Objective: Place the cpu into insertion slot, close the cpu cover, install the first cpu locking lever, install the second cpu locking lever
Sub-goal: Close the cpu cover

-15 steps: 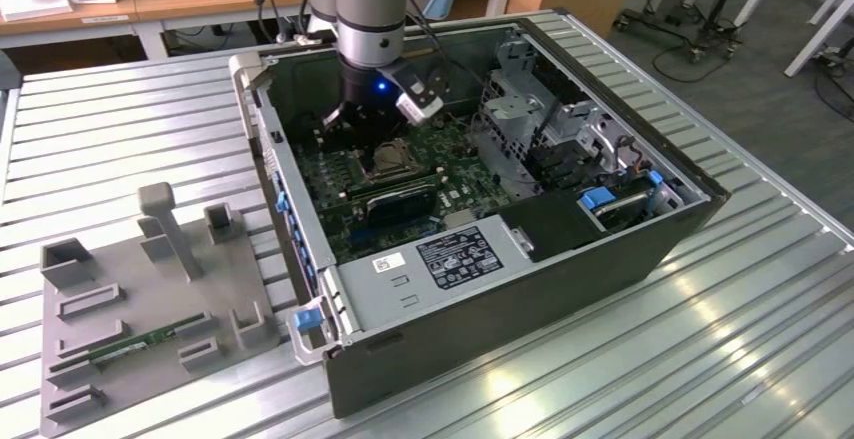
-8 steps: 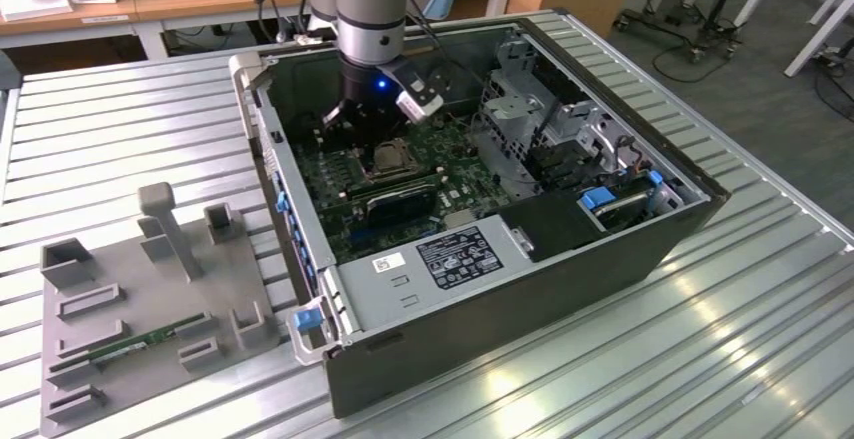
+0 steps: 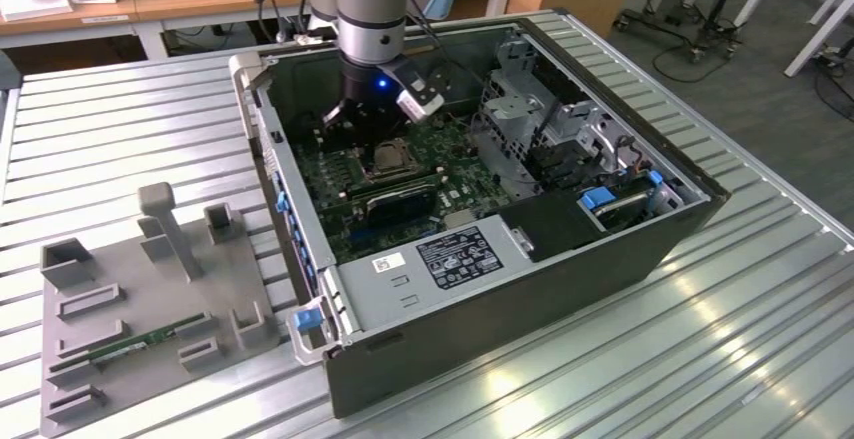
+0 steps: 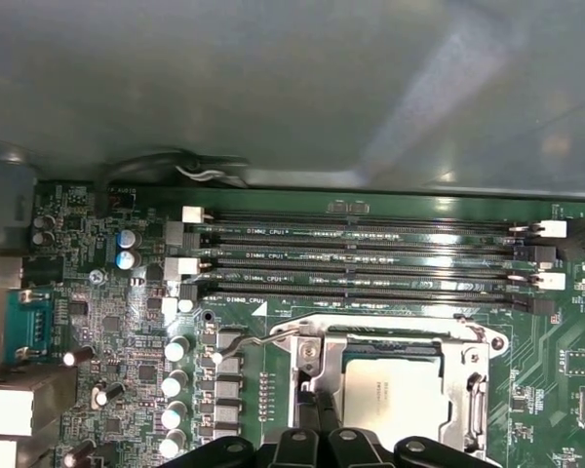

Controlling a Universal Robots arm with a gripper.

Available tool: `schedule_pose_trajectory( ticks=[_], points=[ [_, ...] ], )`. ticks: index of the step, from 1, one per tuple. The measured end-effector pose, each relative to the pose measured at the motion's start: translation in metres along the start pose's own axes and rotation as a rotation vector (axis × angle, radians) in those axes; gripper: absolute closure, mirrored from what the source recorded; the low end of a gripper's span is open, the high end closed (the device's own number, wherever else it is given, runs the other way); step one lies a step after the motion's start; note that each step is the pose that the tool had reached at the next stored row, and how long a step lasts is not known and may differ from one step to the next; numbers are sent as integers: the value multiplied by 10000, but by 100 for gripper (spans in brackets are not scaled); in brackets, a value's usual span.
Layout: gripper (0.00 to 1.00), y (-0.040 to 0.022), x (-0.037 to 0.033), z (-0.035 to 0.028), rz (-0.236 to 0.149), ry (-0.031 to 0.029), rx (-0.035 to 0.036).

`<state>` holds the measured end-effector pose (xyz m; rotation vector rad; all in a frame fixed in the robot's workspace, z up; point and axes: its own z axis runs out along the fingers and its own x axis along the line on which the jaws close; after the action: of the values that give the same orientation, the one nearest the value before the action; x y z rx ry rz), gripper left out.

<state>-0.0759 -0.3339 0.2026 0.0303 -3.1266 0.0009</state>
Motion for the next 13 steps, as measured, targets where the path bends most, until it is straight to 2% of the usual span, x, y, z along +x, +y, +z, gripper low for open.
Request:
schedule_pose_trajectory(
  ticks=[8, 13],
  points=[
    [89, 0, -25, 1, 1, 0, -1],
    [89, -1, -26, 31, 0, 3, 2]
  ],
)
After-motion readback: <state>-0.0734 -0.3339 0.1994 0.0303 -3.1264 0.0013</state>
